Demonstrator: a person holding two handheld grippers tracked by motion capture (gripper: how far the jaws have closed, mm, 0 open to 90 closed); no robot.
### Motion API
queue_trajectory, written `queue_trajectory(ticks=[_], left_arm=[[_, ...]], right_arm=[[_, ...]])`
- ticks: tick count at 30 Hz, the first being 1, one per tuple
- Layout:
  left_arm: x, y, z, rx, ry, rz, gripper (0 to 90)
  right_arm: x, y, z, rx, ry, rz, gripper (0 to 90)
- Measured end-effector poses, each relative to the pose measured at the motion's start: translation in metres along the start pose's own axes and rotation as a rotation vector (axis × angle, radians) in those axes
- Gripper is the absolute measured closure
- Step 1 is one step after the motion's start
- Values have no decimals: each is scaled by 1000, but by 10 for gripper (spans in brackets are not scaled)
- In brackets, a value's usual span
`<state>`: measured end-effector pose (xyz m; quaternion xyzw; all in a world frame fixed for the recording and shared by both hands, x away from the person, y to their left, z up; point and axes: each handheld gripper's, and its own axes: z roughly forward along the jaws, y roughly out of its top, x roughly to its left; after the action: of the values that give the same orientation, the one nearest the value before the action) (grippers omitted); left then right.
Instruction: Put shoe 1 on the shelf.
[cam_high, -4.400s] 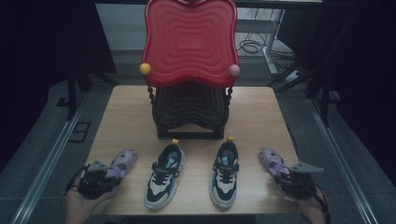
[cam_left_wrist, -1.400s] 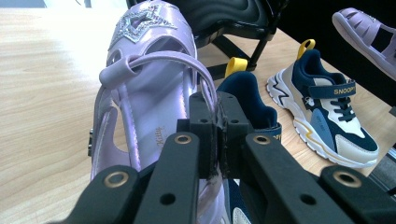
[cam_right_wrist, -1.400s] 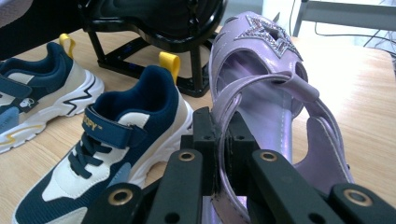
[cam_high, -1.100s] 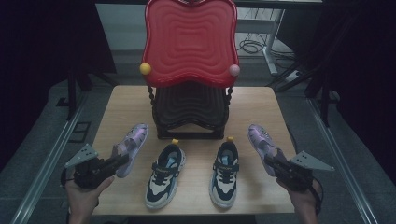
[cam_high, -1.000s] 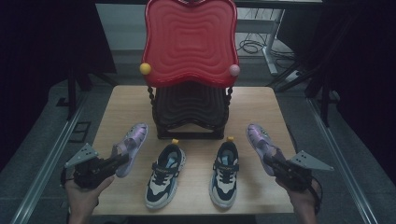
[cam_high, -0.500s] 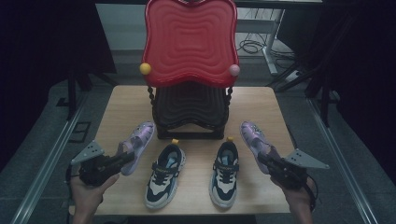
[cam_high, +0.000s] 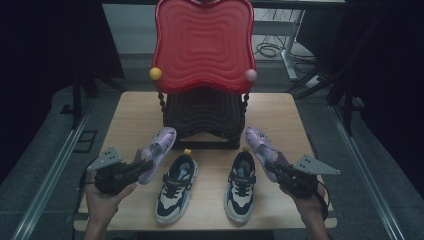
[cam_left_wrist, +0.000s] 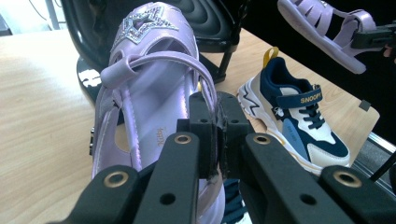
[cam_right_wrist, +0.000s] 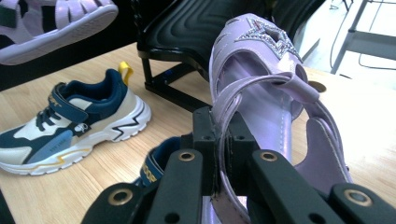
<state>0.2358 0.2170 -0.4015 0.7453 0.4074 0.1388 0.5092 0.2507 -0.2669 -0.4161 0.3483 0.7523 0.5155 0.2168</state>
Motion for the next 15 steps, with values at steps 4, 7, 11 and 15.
queue_trajectory(ticks=[4, 7, 11, 15], left_arm=[[-1, 5, 3, -13, -12, 2, 860], [-3, 7, 7, -9, -13, 15, 861], [-4, 10, 12, -12, -31, 18, 859], [-6, 15, 17, -12, -29, 36, 860]], right_arm=[[2, 3, 4, -3, 15, -3, 856], [5, 6, 7, -10, 20, -8, 856], [6, 8, 12, -14, 38, -6, 856], [6, 11, 15, -24, 55, -3, 856]])
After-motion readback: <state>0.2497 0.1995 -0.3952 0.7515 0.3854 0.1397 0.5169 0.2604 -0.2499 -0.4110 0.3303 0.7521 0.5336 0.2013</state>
